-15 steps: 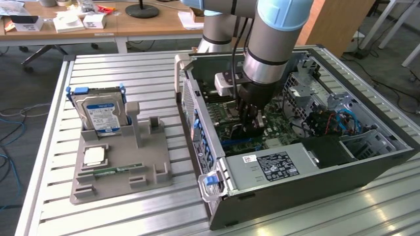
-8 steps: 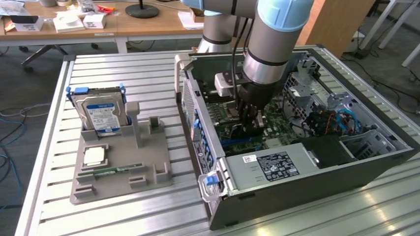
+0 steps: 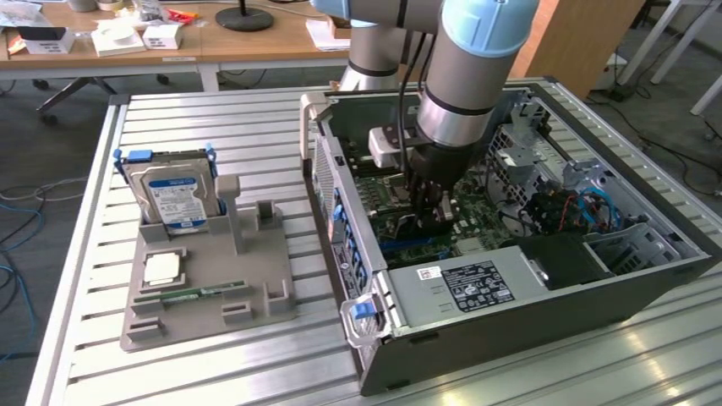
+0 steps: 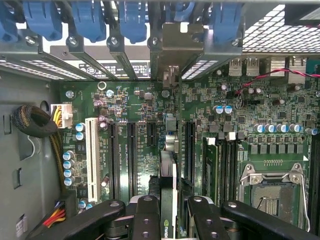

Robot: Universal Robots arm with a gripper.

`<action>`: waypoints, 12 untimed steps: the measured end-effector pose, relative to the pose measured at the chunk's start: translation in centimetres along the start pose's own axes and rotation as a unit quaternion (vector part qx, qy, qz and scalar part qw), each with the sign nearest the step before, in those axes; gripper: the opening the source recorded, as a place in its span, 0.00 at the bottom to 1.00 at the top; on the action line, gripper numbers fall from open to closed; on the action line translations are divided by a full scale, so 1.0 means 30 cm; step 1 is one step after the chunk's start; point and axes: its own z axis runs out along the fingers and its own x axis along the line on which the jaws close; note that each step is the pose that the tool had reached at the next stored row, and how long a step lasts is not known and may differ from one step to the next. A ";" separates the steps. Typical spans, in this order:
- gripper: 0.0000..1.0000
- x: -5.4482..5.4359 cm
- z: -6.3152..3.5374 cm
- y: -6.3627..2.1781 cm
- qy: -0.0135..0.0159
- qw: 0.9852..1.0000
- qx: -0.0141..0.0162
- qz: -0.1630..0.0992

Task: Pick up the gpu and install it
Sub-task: 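Insert the gpu into the slot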

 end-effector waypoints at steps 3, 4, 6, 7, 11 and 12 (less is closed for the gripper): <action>0.26 0.000 0.002 0.000 0.000 1.000 0.000 0.000; 0.26 0.000 0.002 0.000 0.000 1.000 0.000 0.000; 0.26 0.000 0.002 0.000 0.000 1.000 0.000 0.000; 0.26 0.000 0.002 0.000 0.000 1.000 0.000 0.000; 0.26 0.000 0.002 0.000 0.000 1.000 0.000 0.000; 0.26 0.000 0.002 0.000 0.000 1.000 0.000 0.000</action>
